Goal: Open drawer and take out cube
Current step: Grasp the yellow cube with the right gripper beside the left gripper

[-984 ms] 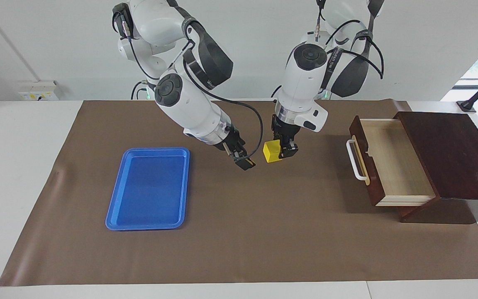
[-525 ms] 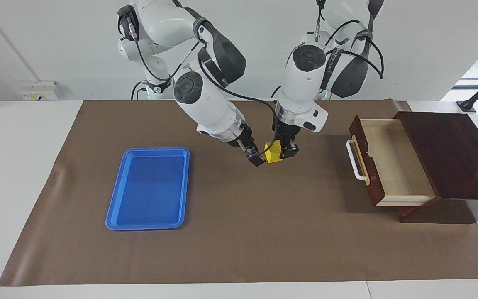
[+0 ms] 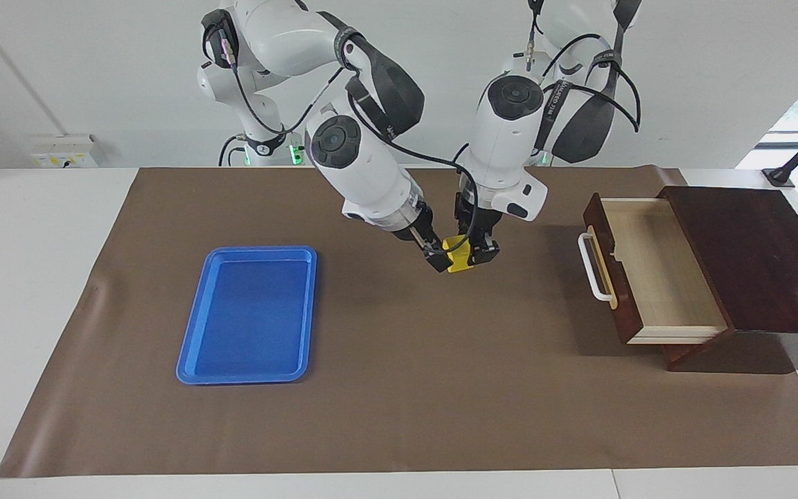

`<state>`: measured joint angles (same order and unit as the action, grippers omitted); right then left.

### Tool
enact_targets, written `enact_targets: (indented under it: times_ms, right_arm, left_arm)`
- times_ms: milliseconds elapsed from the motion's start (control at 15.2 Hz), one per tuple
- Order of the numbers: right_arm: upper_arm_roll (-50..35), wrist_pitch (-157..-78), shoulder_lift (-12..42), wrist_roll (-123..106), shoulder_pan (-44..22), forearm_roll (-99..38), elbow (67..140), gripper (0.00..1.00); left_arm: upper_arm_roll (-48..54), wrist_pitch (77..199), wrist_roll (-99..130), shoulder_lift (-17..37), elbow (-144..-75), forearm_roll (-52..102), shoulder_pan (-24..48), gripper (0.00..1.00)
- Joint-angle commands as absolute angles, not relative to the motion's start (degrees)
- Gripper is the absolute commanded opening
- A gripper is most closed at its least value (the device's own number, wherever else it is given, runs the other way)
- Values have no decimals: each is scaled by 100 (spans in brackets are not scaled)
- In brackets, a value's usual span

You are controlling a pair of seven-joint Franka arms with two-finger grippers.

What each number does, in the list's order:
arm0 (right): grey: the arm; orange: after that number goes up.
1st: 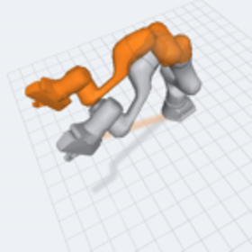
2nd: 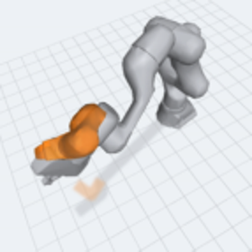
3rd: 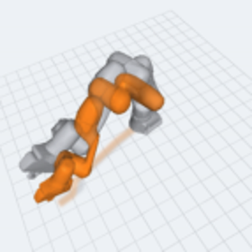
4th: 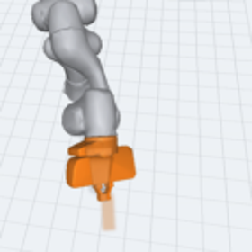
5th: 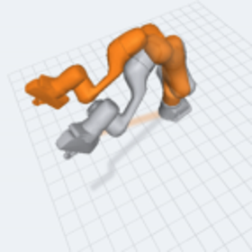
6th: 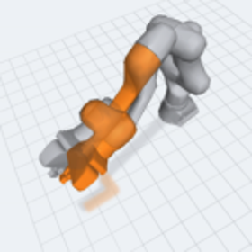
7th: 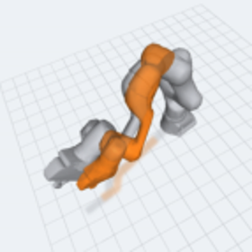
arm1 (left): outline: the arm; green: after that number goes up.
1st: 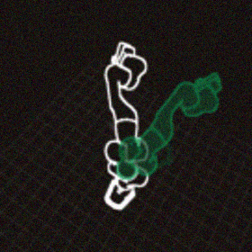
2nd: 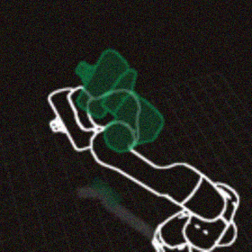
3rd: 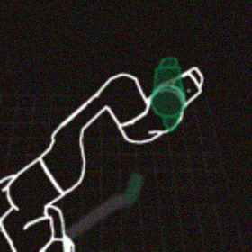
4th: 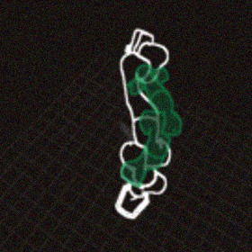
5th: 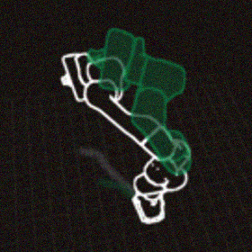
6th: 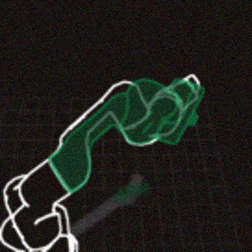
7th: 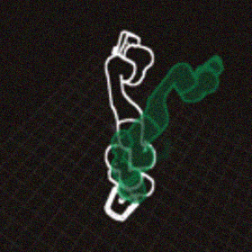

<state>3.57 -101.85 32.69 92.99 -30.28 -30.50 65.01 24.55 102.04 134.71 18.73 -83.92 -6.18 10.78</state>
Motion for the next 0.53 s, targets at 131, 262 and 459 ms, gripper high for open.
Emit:
enact_targets:
  times_ms: [131, 262, 459]
  right_arm:
    - [352, -10274, 3463, 9536, -3041, -3041, 6319, 93]
    - [360, -10370, 3524, 9545, -3050, -3067, 6311, 92]
    - [360, -10441, 3551, 9606, -3094, -3067, 6302, 92]
  left_arm:
    - [2487, 10204, 13579, 1775, -8499, -729, 1037, 0]
    - [2487, 10204, 13579, 1775, -8499, -729, 1037, 0]
    - [2487, 10213, 13579, 1767, -8499, -729, 1037, 0]
